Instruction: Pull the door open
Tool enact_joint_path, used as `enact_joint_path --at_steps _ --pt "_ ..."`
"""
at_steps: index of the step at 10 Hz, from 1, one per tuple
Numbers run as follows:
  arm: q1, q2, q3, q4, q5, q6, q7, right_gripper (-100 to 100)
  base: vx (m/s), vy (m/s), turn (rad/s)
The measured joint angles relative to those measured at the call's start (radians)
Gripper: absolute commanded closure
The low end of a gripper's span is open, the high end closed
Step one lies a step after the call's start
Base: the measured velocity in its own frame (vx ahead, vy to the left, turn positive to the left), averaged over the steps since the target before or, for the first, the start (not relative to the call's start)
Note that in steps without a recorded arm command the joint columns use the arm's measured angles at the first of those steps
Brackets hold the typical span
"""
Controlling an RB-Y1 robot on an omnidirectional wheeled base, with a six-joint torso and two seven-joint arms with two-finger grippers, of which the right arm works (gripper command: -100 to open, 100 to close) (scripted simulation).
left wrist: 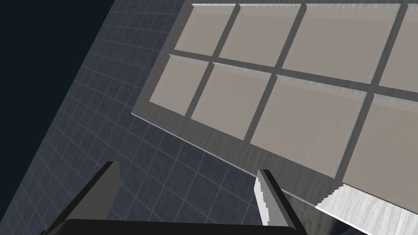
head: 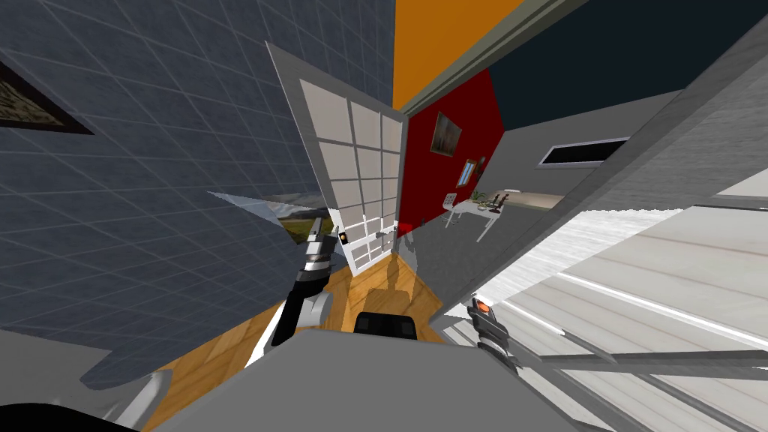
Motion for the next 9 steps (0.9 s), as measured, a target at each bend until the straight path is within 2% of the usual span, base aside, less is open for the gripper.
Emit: enact_joint_path --at_steps 2,4,7,9 --pt "0.01 -0.01 0.026 -0.007 0.016 -0.002 -0.016 100 -0.278 0.036 0.085" --pt "0.005 -0.024 0.061 0.022 0.04 -0.028 -0.047 100 -0.234 0.011 0.064" --pt "0.023 -0.029 0.086 0.005 0.055 -0.026 -0.058 100 -0.151 0.006 0.045" --pt "0.03 -0.037 0.106 -0.004 0.07 -0.041 -0.07 100 -0.201 -0.02 0.062"
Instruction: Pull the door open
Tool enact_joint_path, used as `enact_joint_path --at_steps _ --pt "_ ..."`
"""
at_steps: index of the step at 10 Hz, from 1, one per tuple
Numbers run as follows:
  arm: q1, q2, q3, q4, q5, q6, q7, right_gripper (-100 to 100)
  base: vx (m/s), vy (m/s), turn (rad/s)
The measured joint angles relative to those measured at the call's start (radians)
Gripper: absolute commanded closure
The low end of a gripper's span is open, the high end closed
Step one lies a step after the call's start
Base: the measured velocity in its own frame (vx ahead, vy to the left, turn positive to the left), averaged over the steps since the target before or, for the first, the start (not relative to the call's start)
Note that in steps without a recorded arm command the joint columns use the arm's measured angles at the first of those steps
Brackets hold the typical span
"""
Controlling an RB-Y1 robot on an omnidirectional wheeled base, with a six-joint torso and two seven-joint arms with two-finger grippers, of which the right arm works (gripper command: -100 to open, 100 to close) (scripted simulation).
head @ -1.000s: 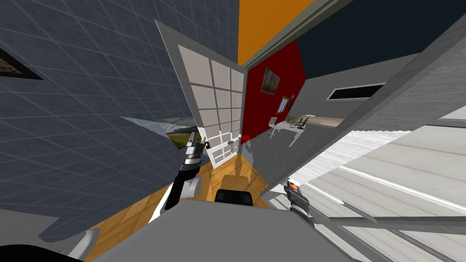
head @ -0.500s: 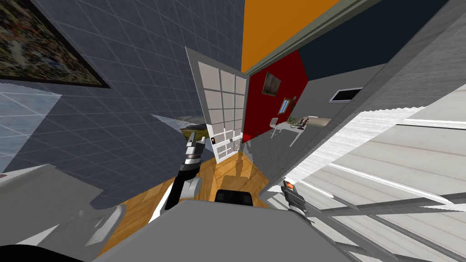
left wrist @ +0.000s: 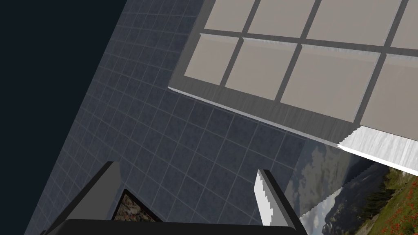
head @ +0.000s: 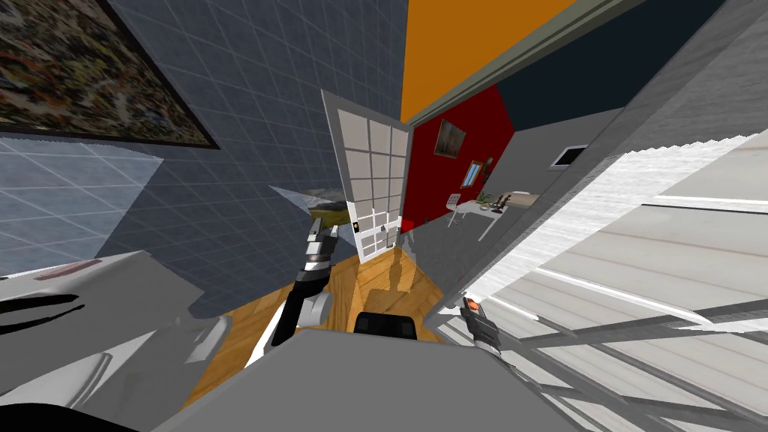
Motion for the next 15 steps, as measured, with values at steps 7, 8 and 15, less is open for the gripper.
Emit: enact_joint_path --at_steps 7,8,15 --pt "0.033 -0.026 0.078 -0.013 0.055 -0.038 -0.042 100 -0.192 -0.004 0.057" --pt "0.036 -0.032 0.084 -0.01 0.059 -0.045 -0.049 100 -0.217 -0.004 0.112" --pt "0.067 -0.086 0.144 0.007 0.104 -0.117 -0.114 100 -0.206 -0.009 0.085"
